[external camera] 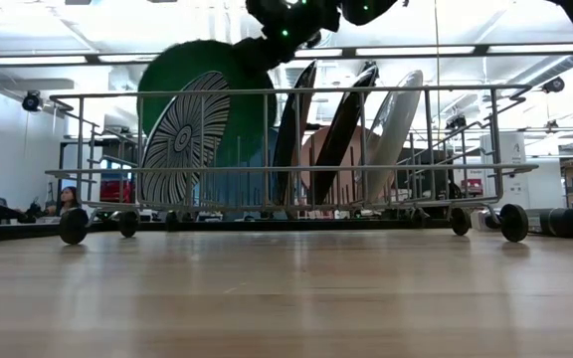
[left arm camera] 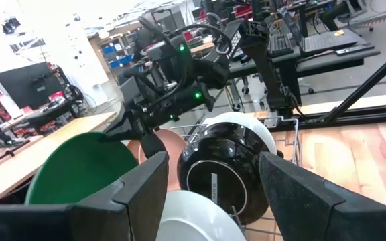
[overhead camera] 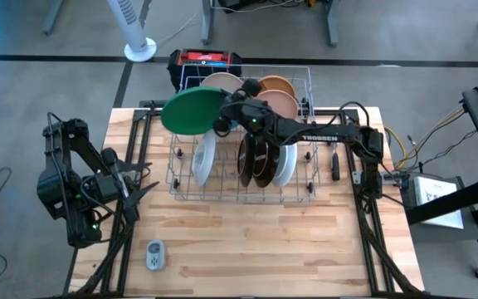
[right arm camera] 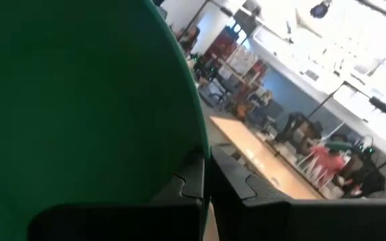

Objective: Sort dishes
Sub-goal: Put the green plate into the dish rack

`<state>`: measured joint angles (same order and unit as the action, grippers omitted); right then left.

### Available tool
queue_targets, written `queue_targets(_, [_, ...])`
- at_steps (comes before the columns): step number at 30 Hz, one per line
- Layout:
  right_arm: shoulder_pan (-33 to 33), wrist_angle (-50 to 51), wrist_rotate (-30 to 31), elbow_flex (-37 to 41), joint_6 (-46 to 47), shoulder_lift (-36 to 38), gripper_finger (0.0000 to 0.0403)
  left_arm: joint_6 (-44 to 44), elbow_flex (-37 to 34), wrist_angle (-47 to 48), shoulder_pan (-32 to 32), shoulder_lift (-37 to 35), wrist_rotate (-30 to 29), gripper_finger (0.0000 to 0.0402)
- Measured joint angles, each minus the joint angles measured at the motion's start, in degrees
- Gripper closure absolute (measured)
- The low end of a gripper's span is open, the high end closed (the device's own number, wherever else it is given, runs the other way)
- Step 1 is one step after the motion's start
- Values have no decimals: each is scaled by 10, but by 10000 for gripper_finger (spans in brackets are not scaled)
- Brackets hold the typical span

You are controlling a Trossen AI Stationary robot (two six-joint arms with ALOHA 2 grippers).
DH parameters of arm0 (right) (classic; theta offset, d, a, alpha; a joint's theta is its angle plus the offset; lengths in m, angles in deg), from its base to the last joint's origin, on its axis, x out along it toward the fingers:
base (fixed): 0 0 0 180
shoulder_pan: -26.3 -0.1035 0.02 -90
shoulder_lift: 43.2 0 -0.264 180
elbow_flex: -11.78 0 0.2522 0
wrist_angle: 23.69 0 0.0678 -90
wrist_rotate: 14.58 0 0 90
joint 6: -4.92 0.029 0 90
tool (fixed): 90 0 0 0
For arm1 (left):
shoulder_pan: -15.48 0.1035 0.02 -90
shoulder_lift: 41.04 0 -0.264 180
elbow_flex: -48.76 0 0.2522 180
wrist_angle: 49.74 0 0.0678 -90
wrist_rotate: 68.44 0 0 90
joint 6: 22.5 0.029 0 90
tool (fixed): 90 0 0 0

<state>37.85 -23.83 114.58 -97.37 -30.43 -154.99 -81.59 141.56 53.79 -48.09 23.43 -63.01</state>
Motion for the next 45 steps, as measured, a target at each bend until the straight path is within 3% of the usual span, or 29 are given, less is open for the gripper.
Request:
queue_targets(7, [1, 52, 24, 9, 49, 0, 403, 0, 0, -1, 0, 0, 0, 178])
queue_targets(31, [0, 77, 43, 27, 60, 0, 403, -1, 0, -14, 0, 0, -4, 178])
queue_targets(45, [-7, 84, 26, 26, 54, 0, 351, -2, 0, -18, 0, 0, -4, 178])
